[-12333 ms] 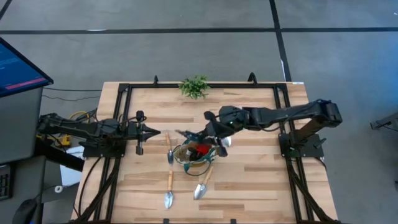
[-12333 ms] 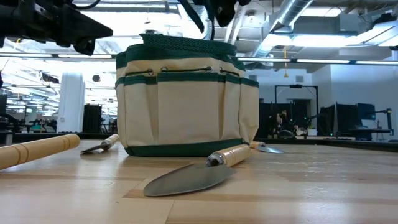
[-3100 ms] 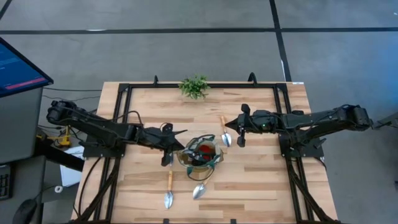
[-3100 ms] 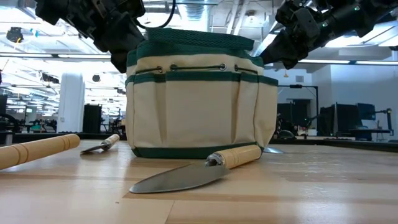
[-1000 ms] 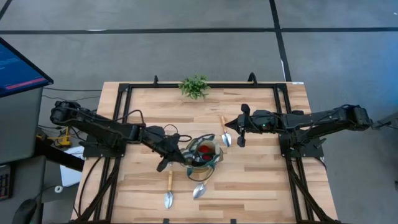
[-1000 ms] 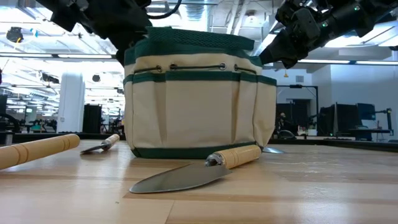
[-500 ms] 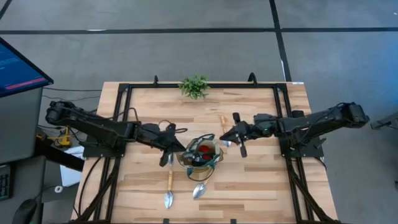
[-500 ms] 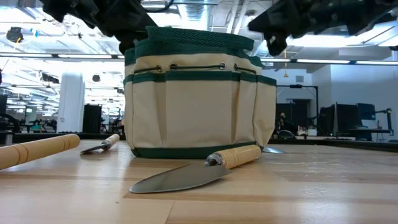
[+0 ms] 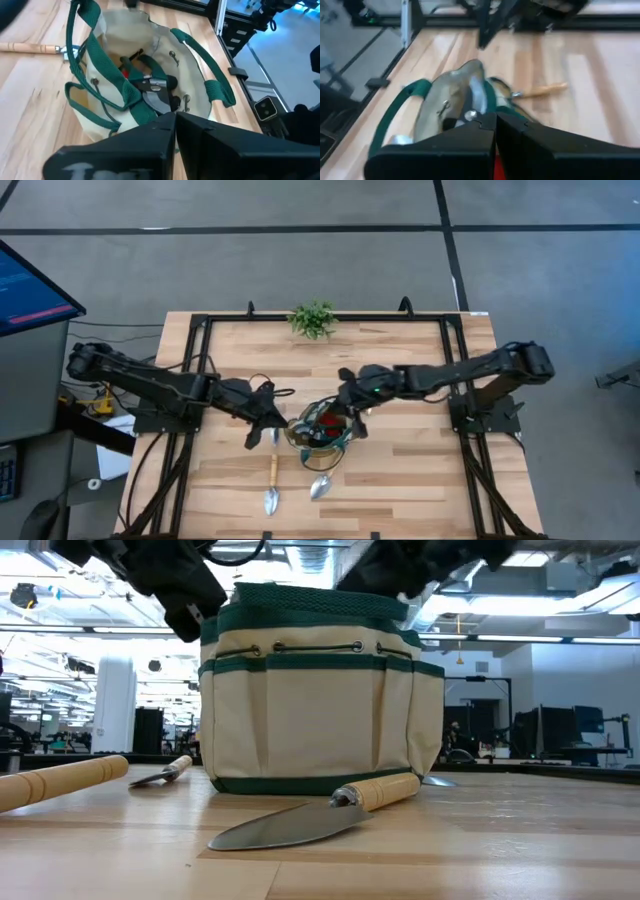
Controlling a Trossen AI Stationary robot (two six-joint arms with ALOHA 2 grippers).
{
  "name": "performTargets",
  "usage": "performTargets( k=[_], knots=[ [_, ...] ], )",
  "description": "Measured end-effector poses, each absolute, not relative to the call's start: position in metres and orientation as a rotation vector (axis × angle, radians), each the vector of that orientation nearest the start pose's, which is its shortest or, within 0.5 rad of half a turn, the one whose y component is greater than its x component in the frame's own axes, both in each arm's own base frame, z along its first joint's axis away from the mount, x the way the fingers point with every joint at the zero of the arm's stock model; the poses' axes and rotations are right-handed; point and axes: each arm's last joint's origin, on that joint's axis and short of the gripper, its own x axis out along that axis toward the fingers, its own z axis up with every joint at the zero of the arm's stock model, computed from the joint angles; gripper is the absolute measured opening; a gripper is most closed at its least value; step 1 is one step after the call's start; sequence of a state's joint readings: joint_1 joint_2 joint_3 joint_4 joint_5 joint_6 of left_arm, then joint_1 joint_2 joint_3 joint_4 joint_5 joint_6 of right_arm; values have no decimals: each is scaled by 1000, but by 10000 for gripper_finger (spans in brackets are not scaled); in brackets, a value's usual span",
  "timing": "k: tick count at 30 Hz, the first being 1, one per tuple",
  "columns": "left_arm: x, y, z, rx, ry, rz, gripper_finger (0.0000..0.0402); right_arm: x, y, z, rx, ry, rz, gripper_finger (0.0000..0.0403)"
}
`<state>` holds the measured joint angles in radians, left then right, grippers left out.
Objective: Pick & Place Garden tools in Gardening bag
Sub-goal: Put the shear scissors into the gardening bag
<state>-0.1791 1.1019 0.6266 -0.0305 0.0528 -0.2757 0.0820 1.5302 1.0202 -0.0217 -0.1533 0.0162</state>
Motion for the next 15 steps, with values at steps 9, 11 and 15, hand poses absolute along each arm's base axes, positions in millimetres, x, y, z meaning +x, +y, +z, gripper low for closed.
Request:
performTargets(
  k=[9, 11, 15],
  knots=[
    [227, -55, 229, -340, 583, -234, 3, 380, 35, 241, 12, 651, 288, 0],
    [227, -60, 227, -329, 589, -208, 3, 386, 35, 239, -4, 660, 295, 0],
    [231, -66, 223, -315, 571, -133, 3, 395, 34, 240, -12, 654, 295, 0]
  ],
)
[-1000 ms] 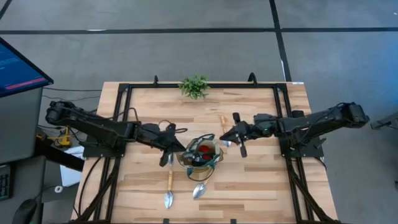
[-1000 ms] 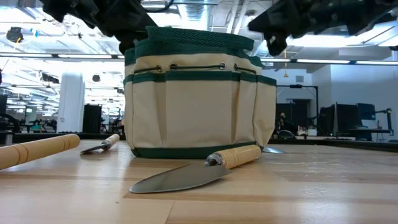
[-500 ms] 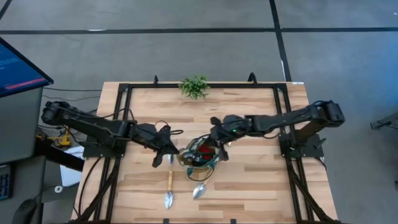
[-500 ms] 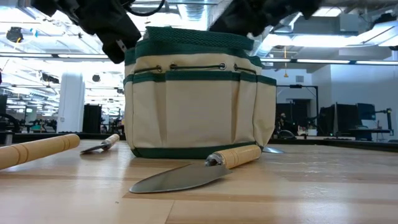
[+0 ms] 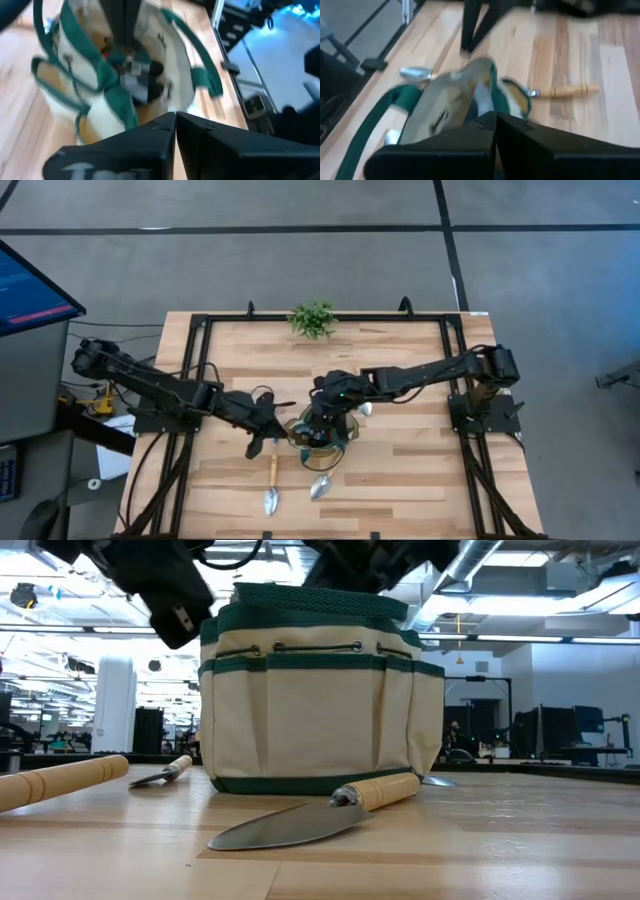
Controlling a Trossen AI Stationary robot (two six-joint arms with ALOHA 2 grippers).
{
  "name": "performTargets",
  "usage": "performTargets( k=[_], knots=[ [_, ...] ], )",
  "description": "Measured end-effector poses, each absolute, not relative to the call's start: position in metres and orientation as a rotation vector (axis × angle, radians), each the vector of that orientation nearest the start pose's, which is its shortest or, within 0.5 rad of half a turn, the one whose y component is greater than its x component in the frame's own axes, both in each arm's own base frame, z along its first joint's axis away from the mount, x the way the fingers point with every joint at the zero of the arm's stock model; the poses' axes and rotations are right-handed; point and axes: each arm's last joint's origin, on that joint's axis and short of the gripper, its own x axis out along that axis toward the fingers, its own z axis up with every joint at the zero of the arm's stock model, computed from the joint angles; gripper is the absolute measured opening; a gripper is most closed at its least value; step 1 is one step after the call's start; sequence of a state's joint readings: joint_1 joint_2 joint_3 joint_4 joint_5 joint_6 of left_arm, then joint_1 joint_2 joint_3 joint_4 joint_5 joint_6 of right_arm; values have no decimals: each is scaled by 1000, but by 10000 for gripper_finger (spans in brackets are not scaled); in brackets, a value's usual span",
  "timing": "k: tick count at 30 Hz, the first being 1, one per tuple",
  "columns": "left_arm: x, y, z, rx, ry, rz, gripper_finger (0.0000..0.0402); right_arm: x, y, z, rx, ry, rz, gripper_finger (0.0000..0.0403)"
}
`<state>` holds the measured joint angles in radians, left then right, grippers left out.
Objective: Pick & Place Garden tools in Gardening bag
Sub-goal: Put the shear scissors into the gardening bag
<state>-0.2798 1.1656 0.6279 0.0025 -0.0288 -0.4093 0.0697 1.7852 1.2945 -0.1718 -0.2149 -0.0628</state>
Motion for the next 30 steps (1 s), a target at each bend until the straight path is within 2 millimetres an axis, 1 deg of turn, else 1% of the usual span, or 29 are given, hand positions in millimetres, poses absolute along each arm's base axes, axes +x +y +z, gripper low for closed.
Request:
performTargets(
  k=[3, 6, 10, 13, 19, 23, 27, 30],
  knots=[
    [235, -69, 219, -306, 561, -110, 3, 397, 31, 241, -9, 657, 289, 0],
    [239, -70, 212, -314, 592, -98, 3, 397, 29, 242, -1, 658, 299, 0],
    [244, -70, 202, -328, 628, -72, 3, 396, 29, 241, 4, 665, 308, 0],
    [244, -70, 200, -323, 636, -57, 3, 396, 30, 241, 15, 675, 339, 0],
    [244, -69, 204, -318, 602, -42, 3, 403, 30, 224, 23, 703, 348, 0],
    [243, -69, 206, -317, 598, -44, 3, 409, 30, 208, 23, 726, 339, 0],
    [243, -69, 206, -316, 598, -43, 3, 414, 31, 205, 14, 696, 328, 0],
    [243, -69, 206, -314, 598, -40, 3, 414, 32, 203, 17, 704, 335, 0]
  ],
)
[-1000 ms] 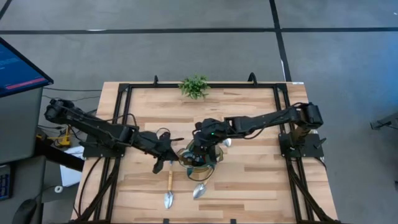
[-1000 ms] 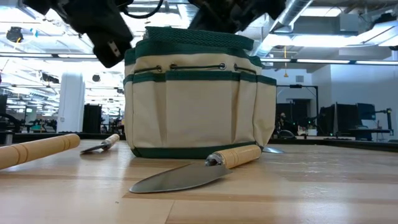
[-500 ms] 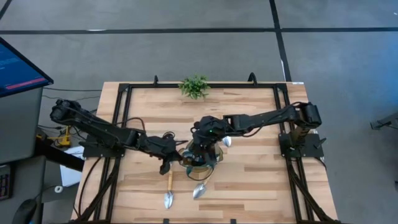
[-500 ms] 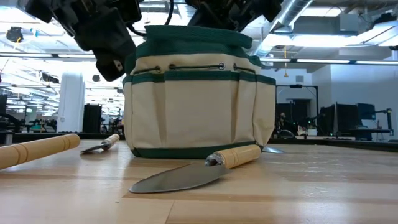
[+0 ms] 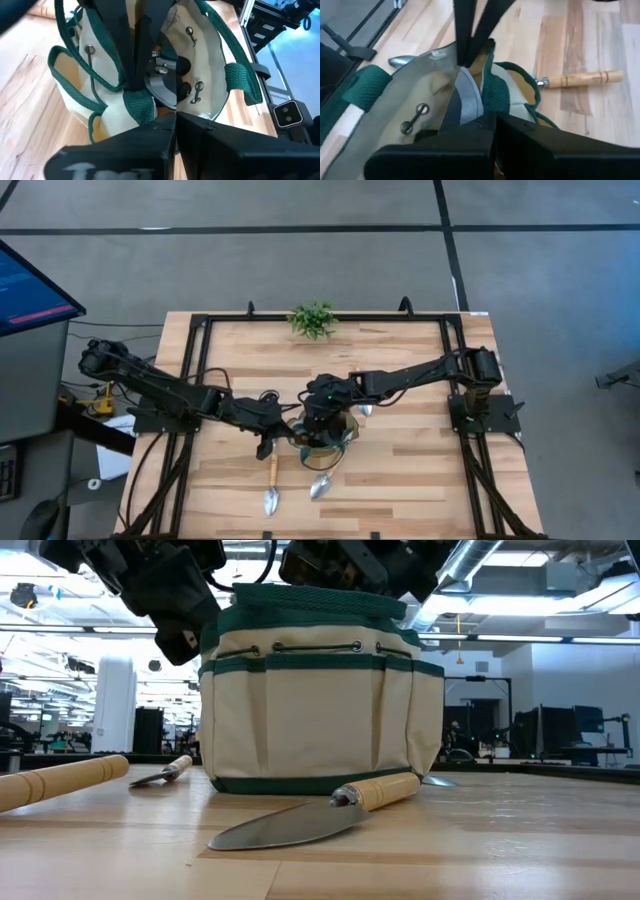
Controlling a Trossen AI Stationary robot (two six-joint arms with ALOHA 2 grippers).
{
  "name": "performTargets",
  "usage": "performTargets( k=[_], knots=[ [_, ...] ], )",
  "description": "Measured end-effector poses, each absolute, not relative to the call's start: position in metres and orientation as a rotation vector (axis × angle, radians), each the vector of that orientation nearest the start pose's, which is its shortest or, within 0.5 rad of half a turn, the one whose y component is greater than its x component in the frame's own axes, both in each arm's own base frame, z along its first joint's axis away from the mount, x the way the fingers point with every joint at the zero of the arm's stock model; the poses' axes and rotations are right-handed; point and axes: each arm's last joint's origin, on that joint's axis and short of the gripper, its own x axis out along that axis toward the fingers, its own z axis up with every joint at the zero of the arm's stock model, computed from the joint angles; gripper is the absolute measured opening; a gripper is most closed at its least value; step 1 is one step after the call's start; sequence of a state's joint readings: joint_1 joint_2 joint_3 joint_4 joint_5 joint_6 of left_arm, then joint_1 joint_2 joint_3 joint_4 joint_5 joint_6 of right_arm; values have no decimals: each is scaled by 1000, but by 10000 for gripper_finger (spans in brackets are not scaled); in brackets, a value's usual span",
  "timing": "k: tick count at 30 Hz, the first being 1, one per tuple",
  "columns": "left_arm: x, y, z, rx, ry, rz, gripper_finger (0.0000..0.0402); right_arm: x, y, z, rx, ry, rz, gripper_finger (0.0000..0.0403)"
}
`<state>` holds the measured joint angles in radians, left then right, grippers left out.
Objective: Pick & Place Garden tools in Gardening bag
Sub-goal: Put the shear scissors into the gardening bag, then put the top right trowel into the gardening bag
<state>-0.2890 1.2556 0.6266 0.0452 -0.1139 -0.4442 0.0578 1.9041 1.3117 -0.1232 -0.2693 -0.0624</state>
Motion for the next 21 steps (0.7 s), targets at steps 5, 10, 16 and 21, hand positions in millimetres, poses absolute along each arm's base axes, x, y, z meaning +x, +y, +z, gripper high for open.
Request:
performTargets(
  k=[5, 10, 16, 21],
  knots=[
    [242, -69, 206, -312, 600, -40, 3, 412, 35, 204, 68, 703, 465, 0],
    [242, -69, 206, -312, 600, -41, 3, 409, 36, 204, 85, 730, 497, 0],
    [242, -68, 207, -277, 591, -34, 3, 406, 34, 211, 11, 742, 364, 0],
    [242, -65, 209, -265, 568, -15, 3, 394, 33, 228, 12, 833, 357, 0]
  ],
)
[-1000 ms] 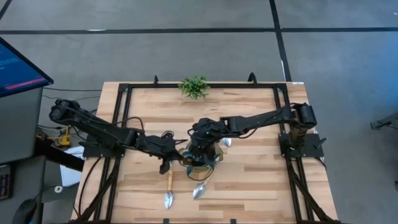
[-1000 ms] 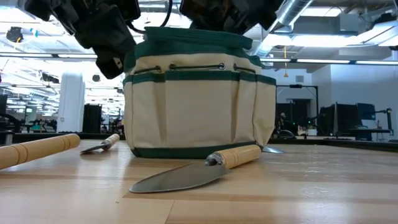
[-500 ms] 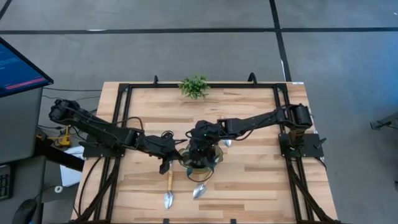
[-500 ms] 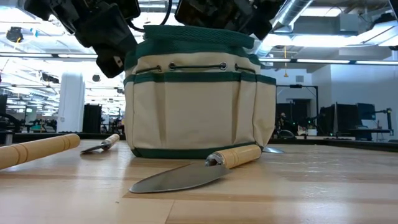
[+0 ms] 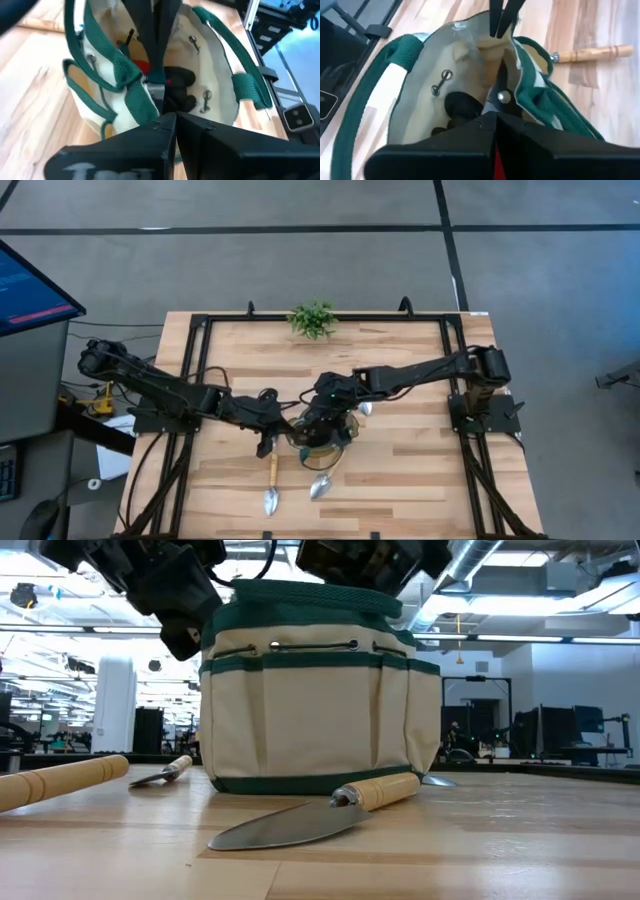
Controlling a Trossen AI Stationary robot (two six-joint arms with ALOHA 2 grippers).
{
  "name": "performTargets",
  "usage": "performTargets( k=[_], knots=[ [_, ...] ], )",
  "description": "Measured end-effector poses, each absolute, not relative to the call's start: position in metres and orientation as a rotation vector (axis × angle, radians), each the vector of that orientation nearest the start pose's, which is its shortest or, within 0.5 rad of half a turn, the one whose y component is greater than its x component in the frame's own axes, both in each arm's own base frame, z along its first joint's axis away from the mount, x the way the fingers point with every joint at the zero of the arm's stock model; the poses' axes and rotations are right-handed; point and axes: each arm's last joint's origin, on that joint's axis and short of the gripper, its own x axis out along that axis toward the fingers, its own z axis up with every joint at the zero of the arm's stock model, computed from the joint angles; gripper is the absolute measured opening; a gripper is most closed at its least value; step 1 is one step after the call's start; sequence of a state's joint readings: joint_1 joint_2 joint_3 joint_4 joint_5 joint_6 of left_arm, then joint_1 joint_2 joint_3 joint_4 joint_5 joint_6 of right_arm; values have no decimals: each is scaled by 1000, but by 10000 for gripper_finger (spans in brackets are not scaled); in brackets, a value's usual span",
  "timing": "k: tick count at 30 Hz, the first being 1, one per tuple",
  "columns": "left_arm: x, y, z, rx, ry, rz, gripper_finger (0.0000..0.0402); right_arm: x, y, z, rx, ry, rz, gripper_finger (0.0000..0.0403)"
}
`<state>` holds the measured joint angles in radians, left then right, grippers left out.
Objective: Pick & Place Garden tools in Gardening bag
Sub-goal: Put the top right trowel into the gardening bag
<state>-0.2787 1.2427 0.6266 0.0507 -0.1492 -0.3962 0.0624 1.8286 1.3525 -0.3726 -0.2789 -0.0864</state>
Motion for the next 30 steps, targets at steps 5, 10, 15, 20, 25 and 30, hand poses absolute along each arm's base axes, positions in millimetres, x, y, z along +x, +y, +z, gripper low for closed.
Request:
performTargets(
  k=[5, 10, 15, 20, 25, 30],
  knots=[
    [243, -65, 210, -266, 565, -15, 3, 388, 29, 232, -2, 874, 310, 0],
    [243, -65, 210, -269, 556, -17, 3, 392, 21, 220, -4, 913, 255, 0],
    [243, -65, 210, -269, 557, -18, 3, 398, 17, 216, -55, 882, 143, 0],
    [243, -66, 210, -275, 563, -43, 3, 405, 17, 222, -68, 794, 114, 0],
    [243, -67, 211, -276, 558, -47, 3, 406, 15, 224, -67, 771, 109, 0],
    [243, -67, 212, -240, 551, -59, 3, 400, 14, 228, -73, 799, 112, 0]
  ],
)
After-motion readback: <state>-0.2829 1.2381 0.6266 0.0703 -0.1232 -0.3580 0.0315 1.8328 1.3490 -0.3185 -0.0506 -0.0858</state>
